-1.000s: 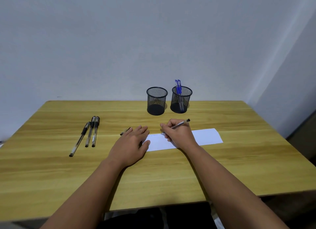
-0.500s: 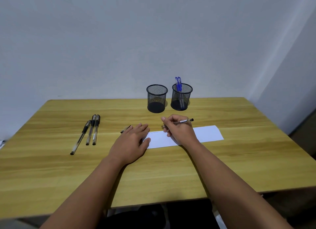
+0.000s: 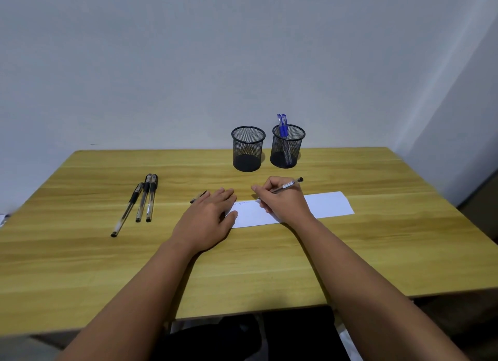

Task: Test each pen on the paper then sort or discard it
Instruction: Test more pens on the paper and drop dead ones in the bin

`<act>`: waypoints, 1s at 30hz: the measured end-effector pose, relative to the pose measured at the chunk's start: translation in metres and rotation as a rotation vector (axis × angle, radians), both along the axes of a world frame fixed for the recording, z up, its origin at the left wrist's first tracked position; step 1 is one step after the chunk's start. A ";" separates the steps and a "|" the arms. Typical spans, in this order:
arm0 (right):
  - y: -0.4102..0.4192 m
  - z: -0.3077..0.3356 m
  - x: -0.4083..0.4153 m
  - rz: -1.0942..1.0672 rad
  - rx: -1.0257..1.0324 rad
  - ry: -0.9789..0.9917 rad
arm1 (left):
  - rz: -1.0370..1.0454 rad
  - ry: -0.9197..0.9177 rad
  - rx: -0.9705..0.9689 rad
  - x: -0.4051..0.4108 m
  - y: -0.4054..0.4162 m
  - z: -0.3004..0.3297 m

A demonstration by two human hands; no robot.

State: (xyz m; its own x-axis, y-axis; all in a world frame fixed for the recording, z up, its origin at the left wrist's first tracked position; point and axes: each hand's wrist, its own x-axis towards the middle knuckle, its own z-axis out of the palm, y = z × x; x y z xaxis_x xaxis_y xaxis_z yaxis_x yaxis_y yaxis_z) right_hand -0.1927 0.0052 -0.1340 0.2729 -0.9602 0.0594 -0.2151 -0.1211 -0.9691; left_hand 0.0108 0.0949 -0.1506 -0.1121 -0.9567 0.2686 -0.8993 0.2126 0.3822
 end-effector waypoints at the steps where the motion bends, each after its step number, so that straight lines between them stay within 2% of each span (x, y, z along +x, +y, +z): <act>1: 0.000 0.000 0.000 0.007 0.003 0.006 | 0.000 -0.001 0.000 0.000 0.000 0.000; 30: -0.003 -0.004 0.001 -0.093 -0.062 0.095 | -0.003 -0.025 0.024 0.002 -0.001 0.001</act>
